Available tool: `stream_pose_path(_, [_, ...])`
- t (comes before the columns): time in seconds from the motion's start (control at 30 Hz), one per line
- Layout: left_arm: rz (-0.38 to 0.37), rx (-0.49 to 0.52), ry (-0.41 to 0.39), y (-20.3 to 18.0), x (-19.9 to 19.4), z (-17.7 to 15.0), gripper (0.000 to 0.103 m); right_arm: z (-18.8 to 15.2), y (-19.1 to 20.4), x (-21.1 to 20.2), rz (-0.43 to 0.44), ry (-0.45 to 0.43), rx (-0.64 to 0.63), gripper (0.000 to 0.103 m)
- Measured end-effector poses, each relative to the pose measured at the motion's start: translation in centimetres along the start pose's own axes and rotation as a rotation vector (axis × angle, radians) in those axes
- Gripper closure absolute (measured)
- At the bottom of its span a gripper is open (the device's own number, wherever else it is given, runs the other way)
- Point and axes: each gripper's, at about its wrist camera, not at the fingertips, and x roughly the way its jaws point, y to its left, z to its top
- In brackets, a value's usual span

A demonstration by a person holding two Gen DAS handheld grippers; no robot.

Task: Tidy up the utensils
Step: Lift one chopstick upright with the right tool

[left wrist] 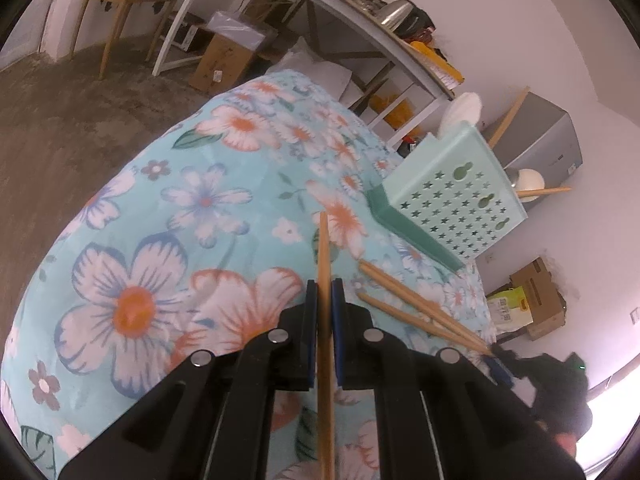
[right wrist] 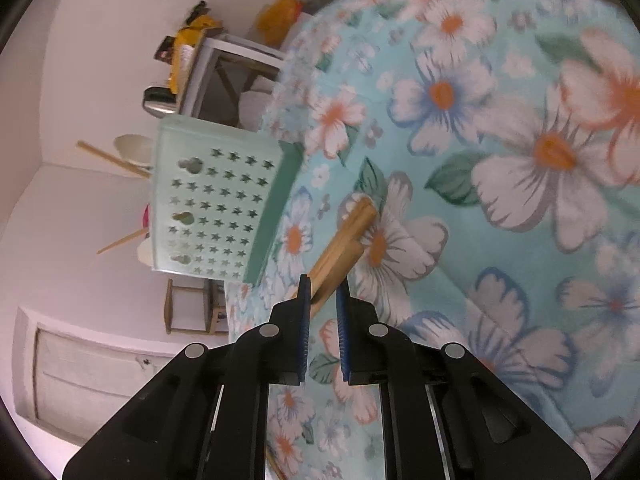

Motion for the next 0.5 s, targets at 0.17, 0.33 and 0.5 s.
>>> stream_pose_path(0.17, [0.002, -0.004, 0.03, 0.2, 0.2, 0.2, 0.096, 0.3, 2.8, -2.4, 0.027, -0.073, -0.115, 0.096])
stream_pose_path(0.33, [-0.002, -0.011, 0.069, 0.1, 0.4, 0.9, 0.09, 0.1, 5.1, -4.4, 0.049, -0.124, -0.219, 0.098])
stream_pose_path(0.5, [0.042, 0.014, 0.112, -0.5, 0.9, 1.8, 0.085, -0.2, 6.9, -5.6, 0.055, -0.159, -0.313, 0.099])
